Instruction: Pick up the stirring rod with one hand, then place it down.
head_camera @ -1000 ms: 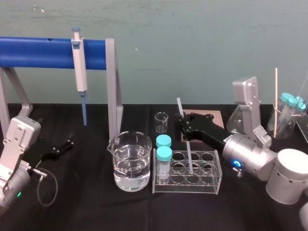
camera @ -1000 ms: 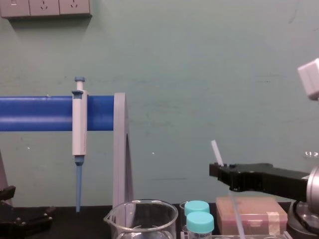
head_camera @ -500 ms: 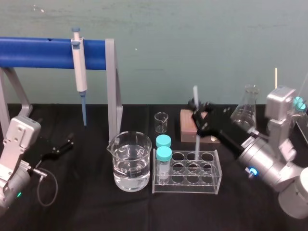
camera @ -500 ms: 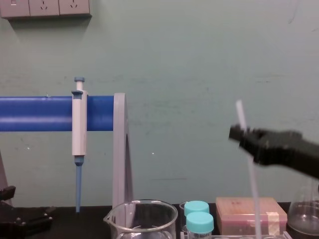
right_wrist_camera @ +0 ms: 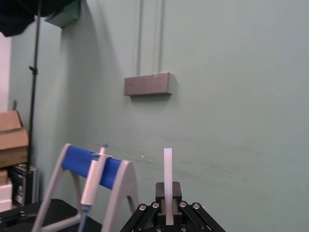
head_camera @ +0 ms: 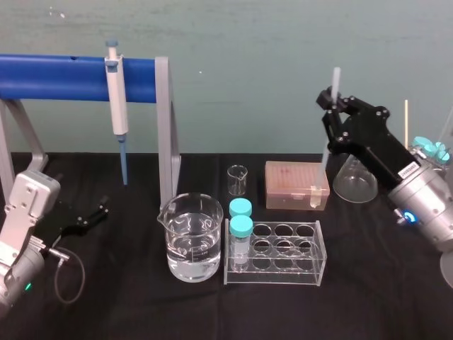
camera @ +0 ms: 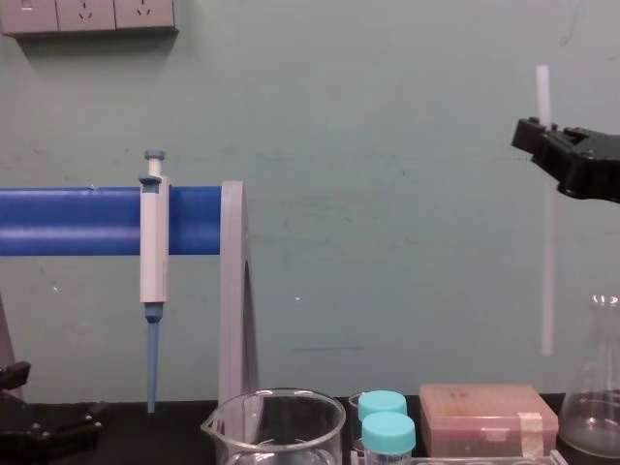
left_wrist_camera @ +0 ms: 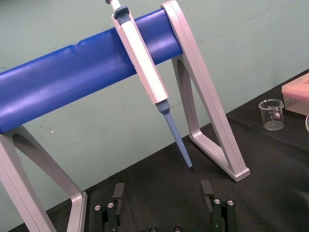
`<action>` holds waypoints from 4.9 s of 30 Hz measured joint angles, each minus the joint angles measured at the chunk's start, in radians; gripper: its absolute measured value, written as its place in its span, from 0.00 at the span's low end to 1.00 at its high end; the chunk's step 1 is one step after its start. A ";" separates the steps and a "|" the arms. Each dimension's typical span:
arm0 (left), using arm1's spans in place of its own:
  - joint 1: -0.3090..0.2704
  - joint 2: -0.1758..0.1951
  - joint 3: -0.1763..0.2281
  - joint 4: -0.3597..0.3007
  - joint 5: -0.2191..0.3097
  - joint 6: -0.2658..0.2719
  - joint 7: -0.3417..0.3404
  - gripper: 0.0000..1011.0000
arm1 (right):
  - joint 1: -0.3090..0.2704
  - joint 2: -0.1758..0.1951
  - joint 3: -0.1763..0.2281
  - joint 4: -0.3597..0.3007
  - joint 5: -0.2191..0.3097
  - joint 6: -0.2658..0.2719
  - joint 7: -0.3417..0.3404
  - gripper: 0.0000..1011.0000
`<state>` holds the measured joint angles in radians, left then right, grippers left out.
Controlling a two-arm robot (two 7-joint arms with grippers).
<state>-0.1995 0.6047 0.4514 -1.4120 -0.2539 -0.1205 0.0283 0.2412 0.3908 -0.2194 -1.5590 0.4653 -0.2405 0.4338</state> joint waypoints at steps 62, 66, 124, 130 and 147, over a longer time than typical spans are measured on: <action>0.000 0.000 0.000 0.000 0.000 0.000 0.000 0.99 | -0.018 -0.015 0.031 -0.003 -0.025 0.033 0.001 0.07; 0.000 0.000 0.000 0.000 0.000 0.000 0.000 0.99 | -0.018 -0.016 0.030 -0.003 -0.026 0.032 0.001 0.07; 0.000 0.000 0.000 0.000 0.000 0.000 0.000 0.99 | -0.017 -0.002 0.015 0.032 0.092 0.023 0.140 0.07; 0.000 0.000 0.000 0.000 0.000 0.000 0.000 0.99 | -0.002 0.009 -0.019 0.080 0.146 -0.009 0.234 0.07; 0.000 0.000 0.000 0.000 0.000 0.000 0.000 0.99 | 0.059 -0.025 -0.082 0.246 0.123 -0.086 0.236 0.07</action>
<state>-0.1995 0.6047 0.4514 -1.4120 -0.2539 -0.1206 0.0283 0.3006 0.3659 -0.3010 -1.3130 0.5879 -0.3270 0.6695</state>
